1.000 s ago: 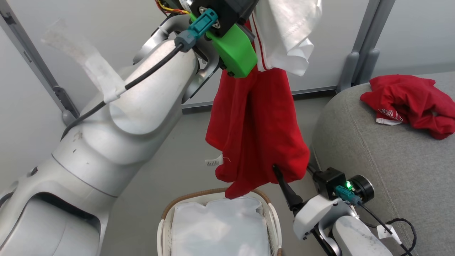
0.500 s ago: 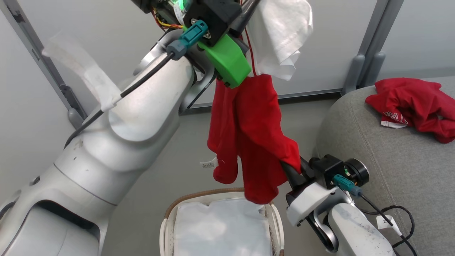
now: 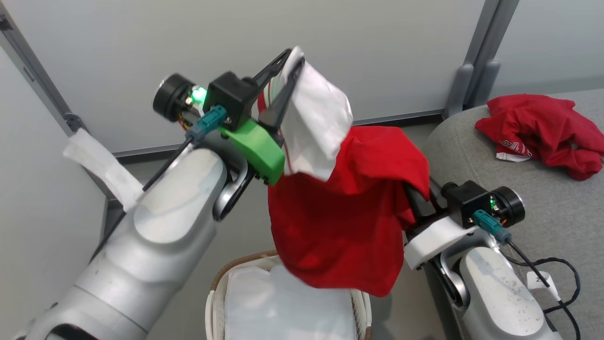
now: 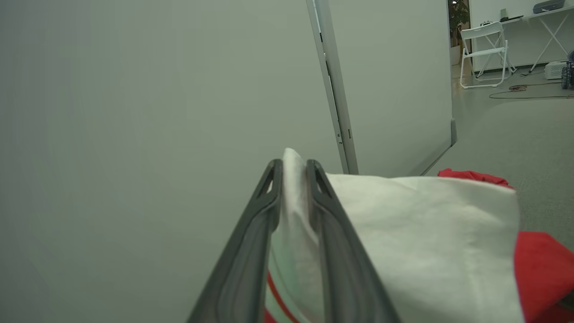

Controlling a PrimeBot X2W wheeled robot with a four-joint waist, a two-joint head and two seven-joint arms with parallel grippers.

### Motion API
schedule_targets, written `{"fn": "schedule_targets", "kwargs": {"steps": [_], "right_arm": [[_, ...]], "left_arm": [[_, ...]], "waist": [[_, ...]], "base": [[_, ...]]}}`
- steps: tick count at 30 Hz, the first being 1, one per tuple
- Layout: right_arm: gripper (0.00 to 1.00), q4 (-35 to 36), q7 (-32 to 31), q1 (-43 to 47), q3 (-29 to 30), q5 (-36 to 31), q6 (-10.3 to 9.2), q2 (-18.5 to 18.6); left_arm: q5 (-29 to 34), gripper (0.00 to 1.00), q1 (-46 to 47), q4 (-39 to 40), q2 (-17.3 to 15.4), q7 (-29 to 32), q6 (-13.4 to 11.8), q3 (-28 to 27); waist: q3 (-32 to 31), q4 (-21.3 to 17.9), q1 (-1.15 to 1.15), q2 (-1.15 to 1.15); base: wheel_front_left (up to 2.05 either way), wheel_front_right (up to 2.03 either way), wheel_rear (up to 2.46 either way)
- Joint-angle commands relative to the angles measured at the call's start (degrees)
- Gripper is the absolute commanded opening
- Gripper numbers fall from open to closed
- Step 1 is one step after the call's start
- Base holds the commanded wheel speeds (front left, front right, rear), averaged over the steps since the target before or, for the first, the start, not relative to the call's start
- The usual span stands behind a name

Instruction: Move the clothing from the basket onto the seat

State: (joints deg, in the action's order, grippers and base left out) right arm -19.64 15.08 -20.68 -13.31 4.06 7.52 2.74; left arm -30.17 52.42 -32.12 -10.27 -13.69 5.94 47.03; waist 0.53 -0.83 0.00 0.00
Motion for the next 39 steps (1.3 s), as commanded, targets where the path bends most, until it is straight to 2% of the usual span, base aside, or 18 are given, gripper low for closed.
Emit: {"fn": "schedule_targets", "kwargs": {"steps": [1, 9, 12, 20, 29, 39], "right_arm": [[0.0, 0.5, 0.1, -0.7, 1.1, -0.9, -0.06, 0.3], [0.0, 2.8, 0.1, 1.4, 7.0, -4.0, -0.06, 0.3], [0.0, 3.7, 0.1, 1.8, 8.8, -4.9, -0.06, 0.3], [0.0, 4.9, 0.1, 2.9, 12.1, -5.6, -0.06, 0.2], [0.0, 5.3, 0.1, 1.7, 13.1, -6.1, -0.06, 0.3], [0.0, 5.5, 0.1, -0.5, 15.0, -8.4, -0.06, 0.3]], "left_arm": [[-0.7, 1.0, -2.4, -0.4, -0.5, -0.5, -0.6, -0.3], [-2.4, 1.0, -13.6, -1.5, 0.3, -1.6, -1.8, -2.3], [-1.2, 1.0, -17.6, -0.2, 0.7, -1.5, -2.4, -3.7], [0.9, 1.0, -26.4, 1.4, 2.9, -1.4, -1.9, -8.1], [4.2, 1.0, -30.6, 2.8, 5.3, -1.5, -0.8, -11.7], [6.7, 1.0, -32.1, 3.9, 6.9, -1.5, 0.6, -12.8]], "waist": [[0.2, -0.2, 0.0, 0.0], [0.7, -1.1, 0.0, 0.0], [1.1, -1.4, 0.0, 0.0], [1.3, -2.3, 0.0, 0.0], [1.5, -4.1, 0.0, 0.0], [4.0, -10.1, 0.0, 0.0]], "base": [[0.0, 0.0, 0.0], [0.0, 0.0, 0.0], [0.0, 0.0, 0.0], [0.0, 0.0, 0.0], [0.0, 0.0, 0.0], [0.0, 0.0, 0.0]]}}
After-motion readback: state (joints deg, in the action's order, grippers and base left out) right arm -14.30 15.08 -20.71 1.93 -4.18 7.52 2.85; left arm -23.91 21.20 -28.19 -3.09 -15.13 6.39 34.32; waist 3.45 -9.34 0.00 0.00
